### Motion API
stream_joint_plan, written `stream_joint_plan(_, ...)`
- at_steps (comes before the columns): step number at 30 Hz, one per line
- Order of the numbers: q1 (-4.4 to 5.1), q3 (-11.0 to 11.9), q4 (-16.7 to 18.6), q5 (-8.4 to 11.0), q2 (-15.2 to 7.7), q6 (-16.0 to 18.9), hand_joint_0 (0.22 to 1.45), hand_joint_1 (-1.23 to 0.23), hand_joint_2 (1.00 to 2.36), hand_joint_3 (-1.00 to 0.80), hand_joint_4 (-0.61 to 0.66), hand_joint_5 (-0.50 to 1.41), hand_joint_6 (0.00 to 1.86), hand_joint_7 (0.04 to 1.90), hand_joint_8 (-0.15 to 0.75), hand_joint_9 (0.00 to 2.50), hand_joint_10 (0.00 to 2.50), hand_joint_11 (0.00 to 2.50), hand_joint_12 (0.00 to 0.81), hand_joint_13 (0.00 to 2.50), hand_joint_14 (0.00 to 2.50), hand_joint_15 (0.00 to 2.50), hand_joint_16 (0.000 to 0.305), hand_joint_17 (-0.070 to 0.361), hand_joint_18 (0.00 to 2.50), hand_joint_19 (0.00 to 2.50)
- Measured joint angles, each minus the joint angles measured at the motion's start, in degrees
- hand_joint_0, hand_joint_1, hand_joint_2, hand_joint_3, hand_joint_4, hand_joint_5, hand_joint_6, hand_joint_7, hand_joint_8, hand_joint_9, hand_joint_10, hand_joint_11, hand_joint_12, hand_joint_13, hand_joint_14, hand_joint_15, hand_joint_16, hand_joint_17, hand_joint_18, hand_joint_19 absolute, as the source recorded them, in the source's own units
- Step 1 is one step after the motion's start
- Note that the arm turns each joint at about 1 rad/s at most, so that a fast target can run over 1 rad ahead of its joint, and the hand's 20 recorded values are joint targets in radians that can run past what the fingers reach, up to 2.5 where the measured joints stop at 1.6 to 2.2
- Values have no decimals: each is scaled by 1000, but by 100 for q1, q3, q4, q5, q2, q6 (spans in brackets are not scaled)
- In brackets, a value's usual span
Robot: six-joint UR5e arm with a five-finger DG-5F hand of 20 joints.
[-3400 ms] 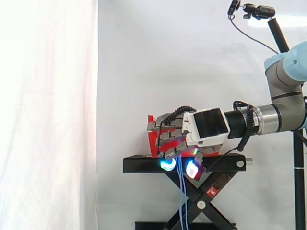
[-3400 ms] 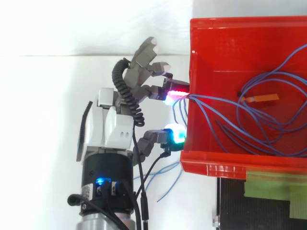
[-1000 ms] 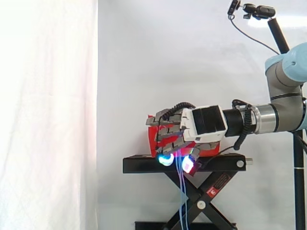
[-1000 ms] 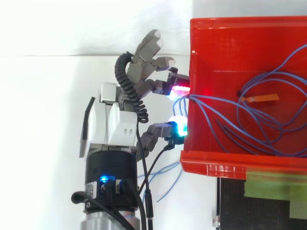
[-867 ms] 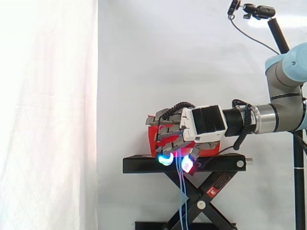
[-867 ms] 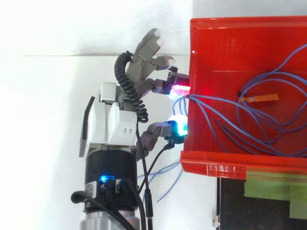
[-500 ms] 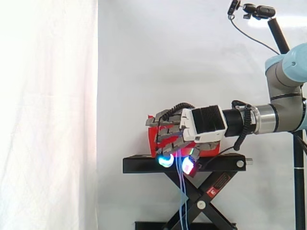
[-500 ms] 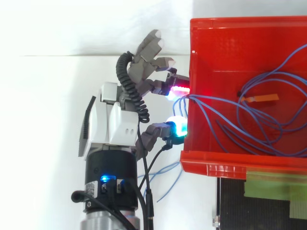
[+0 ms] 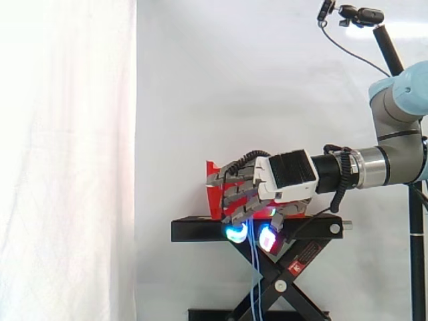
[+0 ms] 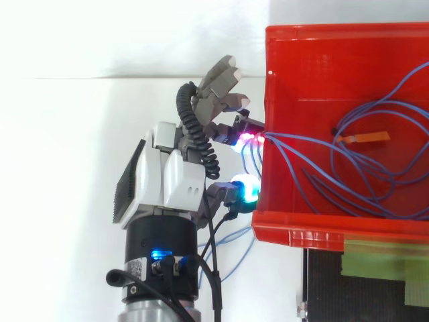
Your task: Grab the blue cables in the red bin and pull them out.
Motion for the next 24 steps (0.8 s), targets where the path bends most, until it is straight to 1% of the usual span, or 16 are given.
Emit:
stream_joint_plan(5, -2, 0, 86, -3, 1, -11, 778, -1030, 1000, -1000, 50, 926, 5, 832, 269, 689, 21, 676, 370, 334, 8, 212, 51, 115, 305, 339)
stream_joint_plan(11, -2, 0, 230, -4, 0, -157, 778, -1033, 1000, -1000, 48, 922, 4, 823, 269, 690, 21, 666, 371, 334, 8, 211, 51, 115, 306, 339)
stream_joint_plan(24, -3, -8, 219, -4, 0, -276, 777, -1034, 1000, -1000, 52, 928, 4, 824, 267, 690, 21, 669, 372, 333, 8, 211, 51, 115, 302, 339)
